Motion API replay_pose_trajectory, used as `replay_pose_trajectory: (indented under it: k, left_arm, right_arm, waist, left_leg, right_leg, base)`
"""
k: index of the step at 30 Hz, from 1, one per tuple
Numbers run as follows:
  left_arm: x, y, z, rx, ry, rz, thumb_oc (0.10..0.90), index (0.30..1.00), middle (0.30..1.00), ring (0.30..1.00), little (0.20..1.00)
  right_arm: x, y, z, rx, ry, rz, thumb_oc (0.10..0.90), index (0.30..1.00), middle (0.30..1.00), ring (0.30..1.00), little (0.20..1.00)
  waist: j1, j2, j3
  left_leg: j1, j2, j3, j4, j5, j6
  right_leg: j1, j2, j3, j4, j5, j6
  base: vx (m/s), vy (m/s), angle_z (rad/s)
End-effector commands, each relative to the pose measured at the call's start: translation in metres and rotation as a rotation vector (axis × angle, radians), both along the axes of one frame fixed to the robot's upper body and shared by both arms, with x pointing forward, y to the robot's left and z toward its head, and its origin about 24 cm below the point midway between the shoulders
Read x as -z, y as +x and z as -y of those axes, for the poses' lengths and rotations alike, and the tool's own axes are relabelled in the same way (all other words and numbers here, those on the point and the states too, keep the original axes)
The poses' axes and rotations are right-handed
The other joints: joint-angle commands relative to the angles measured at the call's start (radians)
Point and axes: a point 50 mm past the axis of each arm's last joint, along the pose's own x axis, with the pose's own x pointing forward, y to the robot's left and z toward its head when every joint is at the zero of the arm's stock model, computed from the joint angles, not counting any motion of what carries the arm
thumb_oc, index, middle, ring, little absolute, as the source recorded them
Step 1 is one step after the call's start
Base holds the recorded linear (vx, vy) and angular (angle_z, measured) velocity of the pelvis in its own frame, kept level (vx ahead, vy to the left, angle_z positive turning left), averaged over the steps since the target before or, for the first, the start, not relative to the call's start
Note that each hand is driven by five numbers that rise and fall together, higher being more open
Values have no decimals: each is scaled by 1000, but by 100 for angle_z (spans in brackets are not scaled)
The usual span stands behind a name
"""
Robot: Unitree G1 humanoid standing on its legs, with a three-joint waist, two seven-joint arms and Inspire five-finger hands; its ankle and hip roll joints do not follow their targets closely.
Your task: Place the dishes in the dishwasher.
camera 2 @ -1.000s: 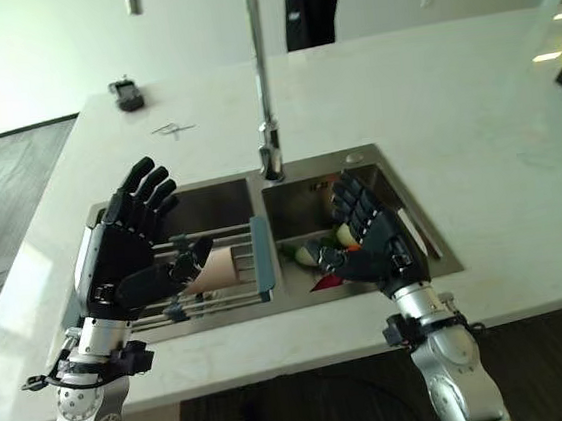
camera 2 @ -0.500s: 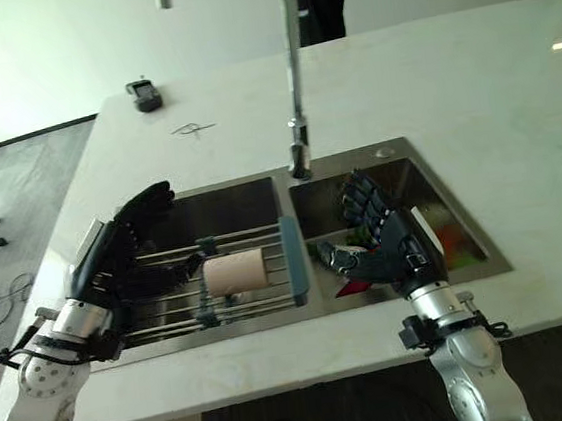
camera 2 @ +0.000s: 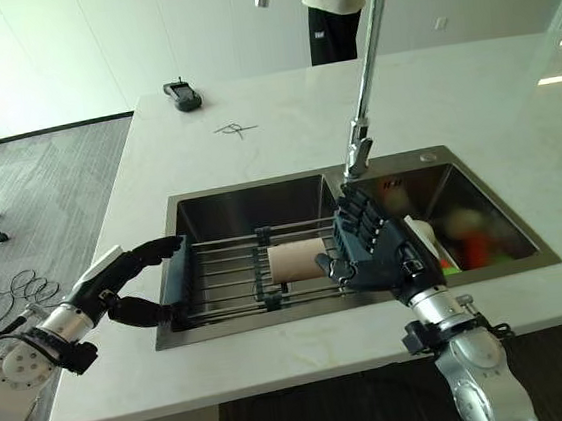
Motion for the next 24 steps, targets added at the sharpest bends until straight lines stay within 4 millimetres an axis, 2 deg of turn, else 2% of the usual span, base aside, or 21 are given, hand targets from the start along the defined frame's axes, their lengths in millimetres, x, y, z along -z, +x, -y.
replay_pose_trajectory:
  k: [1,8,10,14,24]
  left_arm:
    - [-53,19,19,98,-19,238,800,900,900,900,900]
    - [-68,28,33,147,-169,308,800,900,900,900,900]
    - [-83,29,36,149,-202,396,800,900,900,900,900]
    - [-94,30,40,187,-253,425,800,900,900,900,900]
    - [-78,44,62,237,-199,298,800,900,900,900,900]
  right_arm:
    - [-53,13,-4,-33,-15,283,800,900,900,900,900]
    - [-52,16,-8,-34,-20,277,800,900,900,900,900]
    - [-51,16,-9,-28,-20,270,800,900,900,900,900]
    - [-50,18,-11,-22,-20,261,800,900,900,900,900]
    - [-47,20,-17,-36,-22,254,800,900,900,900,900]
  waist:
    - [-18,11,-46]
    - [-33,7,-50]
    - [-40,5,-54]
    - [-47,7,-57]
    - [-77,13,-61]
  left_leg:
    - [64,98,-17,8,-121,-119]
    - [73,104,-3,8,-126,-117]
    - [78,108,3,8,-129,-117]
    - [80,111,7,8,-132,-118]
    - [91,117,27,8,-137,-114]
  right_leg:
    - [39,47,-30,-84,48,55]
    - [39,58,-17,-84,50,54]
    - [40,62,-10,-84,49,52]
    - [40,67,-5,-84,47,49]
    - [39,81,16,-84,49,47]
  base:
    - [0,0,0]
    - [3,-20,-7]
    - [13,-42,-20]
    - [0,-15,-9]
    - [-4,-6,-3]
